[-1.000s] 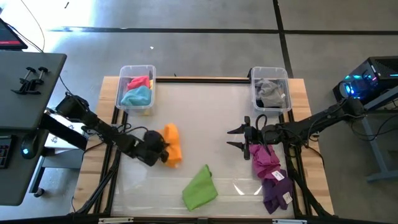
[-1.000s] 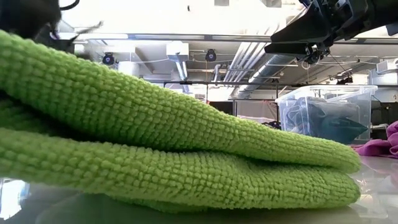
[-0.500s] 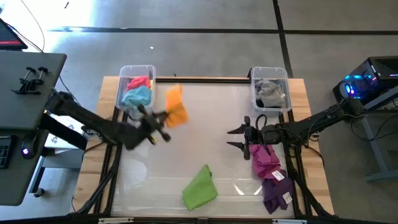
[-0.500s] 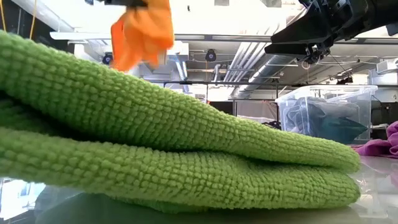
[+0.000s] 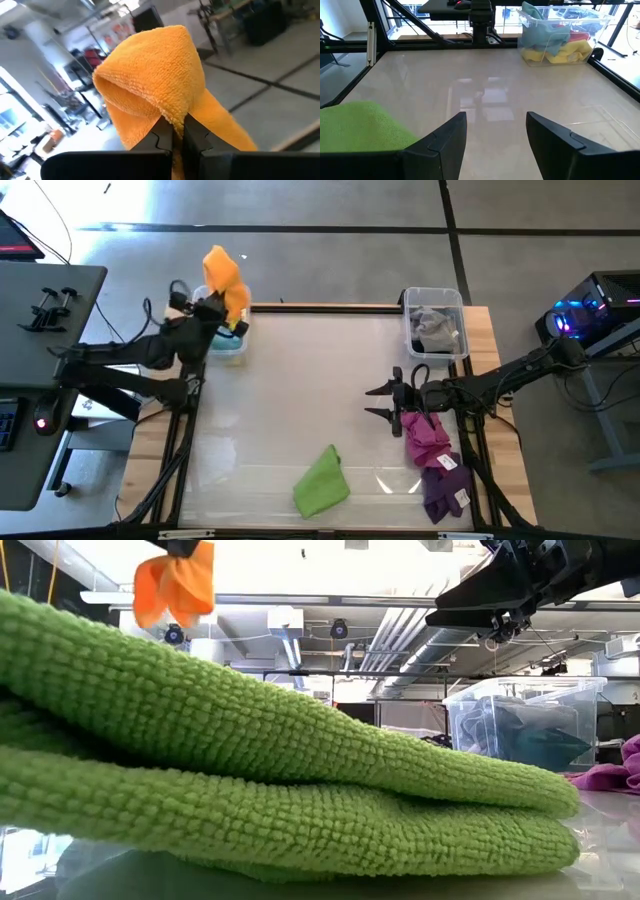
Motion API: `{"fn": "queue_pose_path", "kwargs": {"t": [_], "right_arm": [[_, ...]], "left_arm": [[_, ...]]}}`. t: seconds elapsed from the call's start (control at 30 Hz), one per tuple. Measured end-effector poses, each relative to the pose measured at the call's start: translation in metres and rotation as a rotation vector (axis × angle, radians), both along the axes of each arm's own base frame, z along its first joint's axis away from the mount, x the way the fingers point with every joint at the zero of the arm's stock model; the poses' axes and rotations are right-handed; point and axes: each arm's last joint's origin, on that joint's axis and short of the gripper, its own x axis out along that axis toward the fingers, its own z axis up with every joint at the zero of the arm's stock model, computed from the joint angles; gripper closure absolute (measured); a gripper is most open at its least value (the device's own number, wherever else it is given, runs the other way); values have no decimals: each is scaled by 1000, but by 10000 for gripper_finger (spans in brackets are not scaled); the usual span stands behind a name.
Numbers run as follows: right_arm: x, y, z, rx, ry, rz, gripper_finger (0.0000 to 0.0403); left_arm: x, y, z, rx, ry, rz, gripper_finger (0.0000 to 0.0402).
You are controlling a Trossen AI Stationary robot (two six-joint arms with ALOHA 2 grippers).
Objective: Sort towels by color in basket
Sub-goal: Put the orange towel into the left transparent bin
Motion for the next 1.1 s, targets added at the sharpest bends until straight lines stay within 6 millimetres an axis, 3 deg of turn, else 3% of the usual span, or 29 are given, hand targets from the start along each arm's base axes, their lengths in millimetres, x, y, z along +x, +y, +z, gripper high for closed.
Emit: {"fn": "queue_pose_path", "kwargs": {"t": [0.13,0.37,0.6,0.87,1.1], "right_arm": [[0,0,0,16,-1,-5,203],[0,-1,0,7,-6,-33,203],[0,-1,0,4,-8,-49,203],[0,-1,0,11,-8,-51,203],[0,-1,0,9,-3,-50,203]], "left_arm": [[-9,25,-15,-155,-8,-16,401],[-32,66,-46,-471,-12,142,401],[-29,90,-68,-656,43,194,392],[-22,109,-87,-820,49,169,319],[-30,112,-87,-845,46,192,267]]}}
